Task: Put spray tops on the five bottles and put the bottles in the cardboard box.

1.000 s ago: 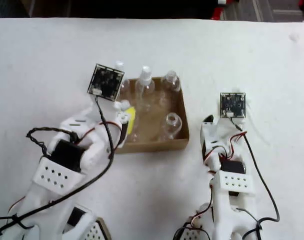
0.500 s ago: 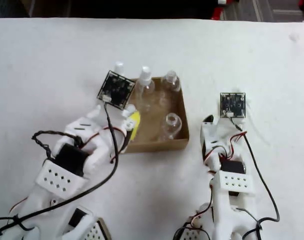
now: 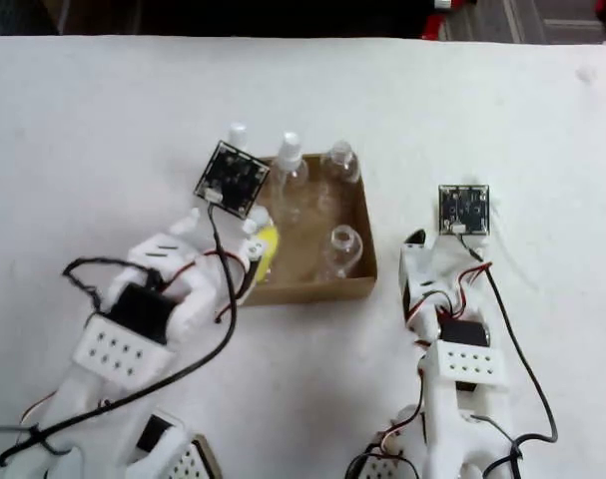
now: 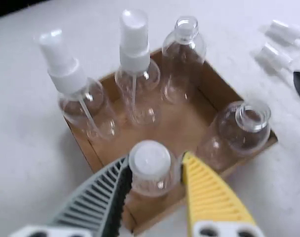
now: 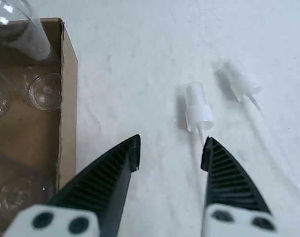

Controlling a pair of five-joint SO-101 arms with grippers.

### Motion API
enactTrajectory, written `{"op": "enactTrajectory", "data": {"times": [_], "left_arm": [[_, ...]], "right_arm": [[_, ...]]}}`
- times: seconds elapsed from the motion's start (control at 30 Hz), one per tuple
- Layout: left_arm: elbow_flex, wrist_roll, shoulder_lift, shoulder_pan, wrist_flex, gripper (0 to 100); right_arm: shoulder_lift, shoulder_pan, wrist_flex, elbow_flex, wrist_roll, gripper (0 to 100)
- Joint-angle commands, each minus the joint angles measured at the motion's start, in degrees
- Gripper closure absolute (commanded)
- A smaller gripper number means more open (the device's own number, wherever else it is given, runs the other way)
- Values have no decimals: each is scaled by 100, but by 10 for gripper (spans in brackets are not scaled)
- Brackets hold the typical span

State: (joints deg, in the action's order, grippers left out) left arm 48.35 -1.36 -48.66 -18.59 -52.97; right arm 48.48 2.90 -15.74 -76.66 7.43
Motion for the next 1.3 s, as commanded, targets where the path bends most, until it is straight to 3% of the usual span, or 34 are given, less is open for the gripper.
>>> {"op": "enactTrajectory", "data": {"times": [0.0,0.2,0.43,0.63,0.77,0.87,1.03,1.27], "left_arm": [[-18,141,-136,84,18,771],[-114,193,-136,251,-18,771],[-1011,211,-145,453,-791,771],[-1231,211,-163,752,-879,770],[-1178,316,-734,1138,-879,770],[-941,607,-1437,1578,-826,770],[123,809,-2457,2035,18,774],[1354,1266,-2633,2738,1451,788]], "right_arm": [[13,-31,-4,237,70,815],[13,-31,-4,237,70,815],[4,-31,-4,237,70,815],[48,22,-4,264,18,813],[48,127,-22,325,-9,814],[-4,409,-400,686,-510,814],[-13,804,-1578,1574,-879,815],[-13,796,-2378,2330,-870,815]]}}
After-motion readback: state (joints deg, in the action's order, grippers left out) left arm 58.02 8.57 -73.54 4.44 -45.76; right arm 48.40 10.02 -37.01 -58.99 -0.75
